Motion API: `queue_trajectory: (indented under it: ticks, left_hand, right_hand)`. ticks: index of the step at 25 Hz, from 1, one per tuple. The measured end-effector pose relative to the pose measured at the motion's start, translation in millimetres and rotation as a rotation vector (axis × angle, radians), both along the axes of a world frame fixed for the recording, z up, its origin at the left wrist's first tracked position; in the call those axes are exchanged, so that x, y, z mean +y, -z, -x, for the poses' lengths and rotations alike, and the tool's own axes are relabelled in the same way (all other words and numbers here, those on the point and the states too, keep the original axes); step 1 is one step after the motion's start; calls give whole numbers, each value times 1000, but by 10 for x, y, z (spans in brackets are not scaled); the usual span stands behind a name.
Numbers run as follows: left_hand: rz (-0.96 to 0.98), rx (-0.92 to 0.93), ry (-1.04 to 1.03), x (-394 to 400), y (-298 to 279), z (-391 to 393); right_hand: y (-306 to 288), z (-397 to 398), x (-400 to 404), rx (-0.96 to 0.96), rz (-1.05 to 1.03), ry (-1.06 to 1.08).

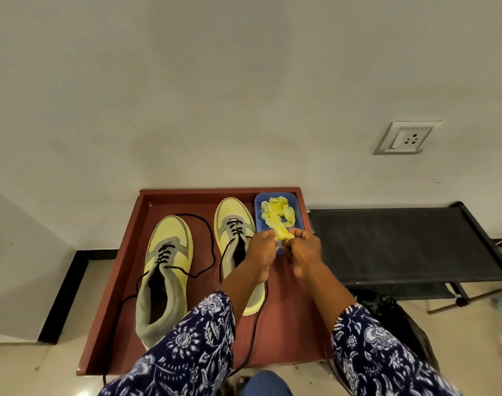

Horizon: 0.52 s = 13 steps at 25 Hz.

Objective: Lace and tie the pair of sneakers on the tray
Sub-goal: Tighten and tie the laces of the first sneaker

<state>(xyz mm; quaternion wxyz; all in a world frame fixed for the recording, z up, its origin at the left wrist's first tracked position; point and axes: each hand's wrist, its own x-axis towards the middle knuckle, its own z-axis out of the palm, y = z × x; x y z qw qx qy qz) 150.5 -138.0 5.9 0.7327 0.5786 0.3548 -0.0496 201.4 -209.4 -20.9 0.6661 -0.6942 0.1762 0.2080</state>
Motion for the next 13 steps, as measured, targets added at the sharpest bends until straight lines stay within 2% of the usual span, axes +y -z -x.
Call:
queue_trajectory:
  ticks: [5,9,13]
  left_hand:
    - [48,-58,37,48,6,109]
    - [77,-111,-30,167,14,242]
    - [0,-200,-81,340,-28,408]
  right_hand:
    - [56,63,-24,-49,-79,-15]
    - [33,97,-22,-76,-37,1]
    - [-43,192,162,-146,16,17]
